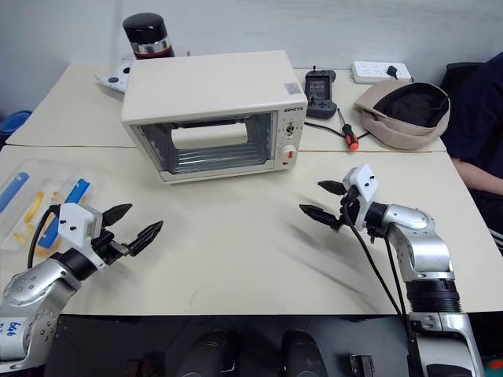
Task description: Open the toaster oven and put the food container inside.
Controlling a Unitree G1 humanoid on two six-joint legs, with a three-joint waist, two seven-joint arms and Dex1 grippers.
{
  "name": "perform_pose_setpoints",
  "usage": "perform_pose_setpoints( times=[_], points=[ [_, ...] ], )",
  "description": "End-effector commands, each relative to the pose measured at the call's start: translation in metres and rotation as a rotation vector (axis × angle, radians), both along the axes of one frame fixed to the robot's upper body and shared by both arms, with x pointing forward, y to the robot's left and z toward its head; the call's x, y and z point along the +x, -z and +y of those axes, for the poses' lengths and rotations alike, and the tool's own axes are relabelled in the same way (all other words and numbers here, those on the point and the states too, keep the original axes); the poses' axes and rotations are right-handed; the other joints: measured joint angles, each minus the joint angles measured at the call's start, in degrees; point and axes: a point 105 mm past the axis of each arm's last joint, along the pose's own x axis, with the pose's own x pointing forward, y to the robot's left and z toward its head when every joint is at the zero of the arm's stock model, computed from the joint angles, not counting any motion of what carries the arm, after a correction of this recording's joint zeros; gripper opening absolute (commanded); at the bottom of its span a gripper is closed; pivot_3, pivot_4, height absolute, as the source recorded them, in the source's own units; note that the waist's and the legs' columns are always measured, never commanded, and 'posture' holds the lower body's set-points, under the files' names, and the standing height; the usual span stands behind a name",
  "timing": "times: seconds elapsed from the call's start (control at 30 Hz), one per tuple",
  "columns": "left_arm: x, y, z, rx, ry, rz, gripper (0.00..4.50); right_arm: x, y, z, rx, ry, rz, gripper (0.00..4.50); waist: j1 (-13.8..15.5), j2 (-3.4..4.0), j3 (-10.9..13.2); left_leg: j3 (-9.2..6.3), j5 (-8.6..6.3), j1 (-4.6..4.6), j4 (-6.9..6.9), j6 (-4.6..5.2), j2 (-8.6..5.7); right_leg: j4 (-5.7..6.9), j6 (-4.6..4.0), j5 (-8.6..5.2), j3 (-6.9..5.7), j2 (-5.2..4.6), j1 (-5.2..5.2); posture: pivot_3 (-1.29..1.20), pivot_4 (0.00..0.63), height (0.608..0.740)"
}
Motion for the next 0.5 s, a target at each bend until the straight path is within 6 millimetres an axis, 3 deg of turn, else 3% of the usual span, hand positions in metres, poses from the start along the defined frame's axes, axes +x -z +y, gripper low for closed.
perform_pose_setpoints(
  times=[0.03, 0.2, 0.37, 0.5],
  points=[
    [-0.002, -0.006, 0.0, 0.033, 0.01, -0.019, 4.5, -0.002, -0.015, 0.003, -0.012, -0.021, -0.048, 4.47, 0.03, 0.0, 0.0, 0.0, 0.0, 0.0, 0.0, -0.01, 0.01, 0.0, 0.0, 0.0, 0.0, 0.01, -0.01, 0.0, 0.15, 0.74],
    [-0.007, -0.007, -0.004, -0.034, 0.001, -0.01, 4.5, -0.003, -0.014, 0.009, -0.013, -0.049, -0.039, 4.47, 0.01, 0.0, 0.0, 0.01, 0.0, 0.0, 0.0, -0.01, 0.01, -0.01, 0.0, 0.0, 0.04, 0.0, -0.02, 0.0, 0.15, 0.74],
    [-0.005, -0.011, 0.003, 0.04, -0.057, -0.057, 4.5, -0.004, -0.02, 0.023, 0.023, -0.109, -0.01, 4.47, 0.0, 0.0, 0.0, 0.01, 0.0, 0.0, 0.0, -0.02, 0.01, 0.0, 0.0, 0.0, 0.06, 0.0, -0.05, 0.0, 0.15, 0.74],
    [-0.01, -0.026, -0.008, -0.047, -0.001, -0.082, 4.5, -0.005, -0.028, 0.04, 0.058, -0.188, 0.002, 4.47, -0.02, 0.0, 0.0, 0.02, -0.01, -0.01, 0.0, -0.02, 0.01, -0.01, 0.0, 0.0, 0.08, -0.01, -0.05, 0.0, 0.15, 0.74]
  ],
)
